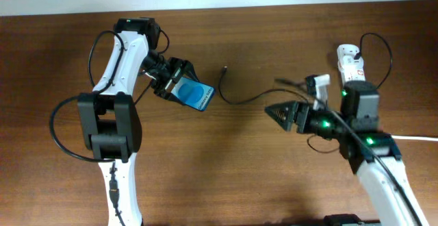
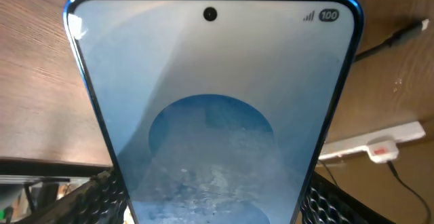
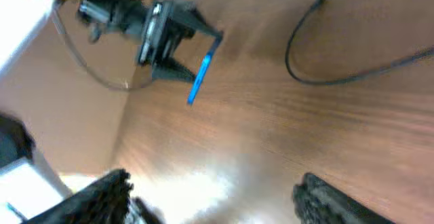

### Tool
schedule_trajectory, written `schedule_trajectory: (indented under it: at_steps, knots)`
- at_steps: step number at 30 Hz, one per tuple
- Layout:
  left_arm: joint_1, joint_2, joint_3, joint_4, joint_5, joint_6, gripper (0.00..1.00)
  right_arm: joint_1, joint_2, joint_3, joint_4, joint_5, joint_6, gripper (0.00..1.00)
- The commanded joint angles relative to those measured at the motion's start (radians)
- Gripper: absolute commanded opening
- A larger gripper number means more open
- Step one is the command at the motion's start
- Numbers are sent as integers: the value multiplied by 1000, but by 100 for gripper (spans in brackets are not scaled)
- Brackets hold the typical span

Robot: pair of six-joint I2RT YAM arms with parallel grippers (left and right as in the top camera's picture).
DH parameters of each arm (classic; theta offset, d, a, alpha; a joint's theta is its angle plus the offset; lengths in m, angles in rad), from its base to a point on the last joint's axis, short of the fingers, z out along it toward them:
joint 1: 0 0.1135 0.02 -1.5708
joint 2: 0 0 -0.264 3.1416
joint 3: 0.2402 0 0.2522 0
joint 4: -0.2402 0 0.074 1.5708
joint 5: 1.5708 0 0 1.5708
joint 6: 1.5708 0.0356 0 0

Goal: Plug charger to phone and switch on socket
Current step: 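Lift the phone with the left gripper toward the right gripper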

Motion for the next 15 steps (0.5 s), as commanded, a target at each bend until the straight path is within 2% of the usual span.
schedule_trajectory:
  at_steps: [1, 2, 5, 8, 10, 15]
  knots:
    - [-22, 3, 21, 9, -76, -32, 0, 2, 125, 18, 150, -9, 229, 73]
    - [-39, 3, 21, 27, -92, -43, 0, 40, 179, 18, 234, 38, 323, 72]
    - [-83, 3, 21, 49, -117, -73, 0, 177, 230, 18, 273, 211, 433, 72]
    - [-112, 3, 21, 48, -99, -110, 0, 265, 243, 18, 290, 325, 492, 71]
    - [-129, 3, 21, 48, -21, -110, 0, 311, 270, 18, 305, 391, 545, 70]
    - [-192, 3, 21, 41, 42, -132, 0, 398, 292, 18, 330, 536, 571, 65]
